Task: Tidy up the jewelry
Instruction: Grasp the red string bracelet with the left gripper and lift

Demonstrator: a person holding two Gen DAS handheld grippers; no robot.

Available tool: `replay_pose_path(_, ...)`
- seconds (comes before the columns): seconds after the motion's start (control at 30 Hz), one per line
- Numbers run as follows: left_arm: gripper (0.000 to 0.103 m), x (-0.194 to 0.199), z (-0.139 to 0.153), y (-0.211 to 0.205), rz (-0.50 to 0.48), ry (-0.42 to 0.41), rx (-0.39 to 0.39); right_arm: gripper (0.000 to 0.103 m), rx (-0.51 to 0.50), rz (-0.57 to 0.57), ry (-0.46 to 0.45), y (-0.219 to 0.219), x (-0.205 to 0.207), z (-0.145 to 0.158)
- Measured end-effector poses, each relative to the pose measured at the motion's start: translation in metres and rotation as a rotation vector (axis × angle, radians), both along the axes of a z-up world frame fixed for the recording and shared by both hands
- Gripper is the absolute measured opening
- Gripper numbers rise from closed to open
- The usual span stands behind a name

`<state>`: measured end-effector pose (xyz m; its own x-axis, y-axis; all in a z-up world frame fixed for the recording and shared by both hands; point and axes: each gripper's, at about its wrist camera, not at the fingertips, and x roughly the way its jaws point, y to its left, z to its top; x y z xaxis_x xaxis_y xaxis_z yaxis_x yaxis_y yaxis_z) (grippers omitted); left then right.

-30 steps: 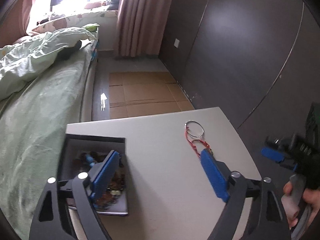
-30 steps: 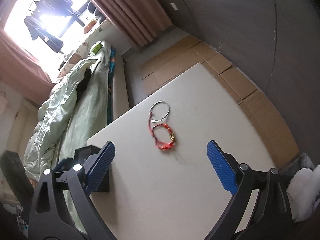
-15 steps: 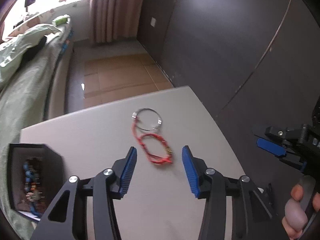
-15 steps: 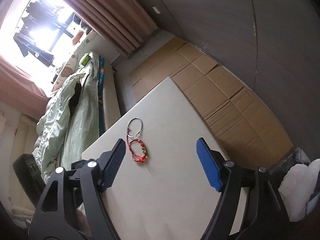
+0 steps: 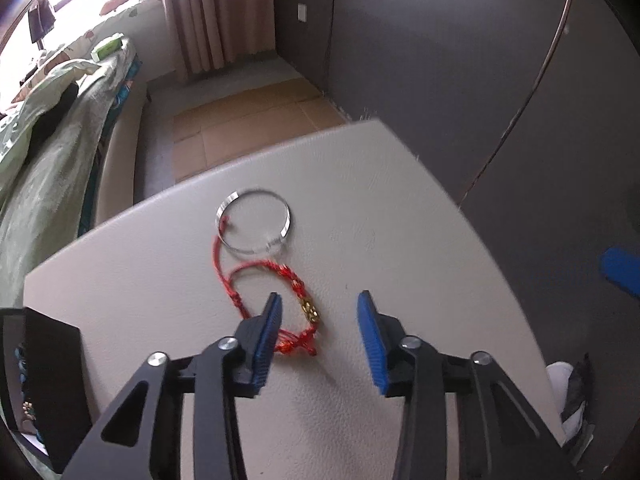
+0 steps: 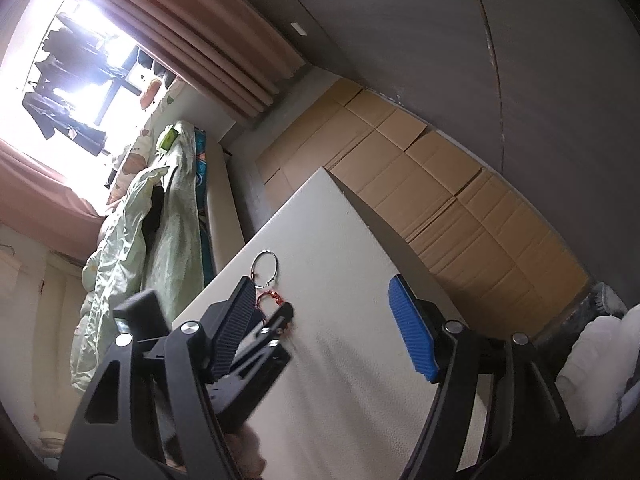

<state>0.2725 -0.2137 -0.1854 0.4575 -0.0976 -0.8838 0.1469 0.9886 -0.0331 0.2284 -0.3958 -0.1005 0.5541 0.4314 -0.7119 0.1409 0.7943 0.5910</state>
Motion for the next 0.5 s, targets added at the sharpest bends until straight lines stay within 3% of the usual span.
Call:
replay_pose_path(0.13,0.025,-0.002,-0.003,0.0,0.006,-0.028,0.029,0.07,0.006,0.003,0.001,0.0,0.0,0.0)
replay_pose_path(0.17,0.018,-0.002,-0.002,0.002,0.012,-0.03,0.036,0.07,0.005,0.007,0.002,0.001,0.0,0.0)
replay_pose_path(0.2,0.004,-0.001,-0.002,0.004,0.016,-0.029,0.039,0.07,0.004,0.009,0.002,0.001,0.0,0.0)
replay_pose_path(0.5,0.004,-0.013,0.017,0.03,-0.015,-0.054,-0.046,0.07,-0.002,0.022,0.004,0.007,0.002,-0.001)
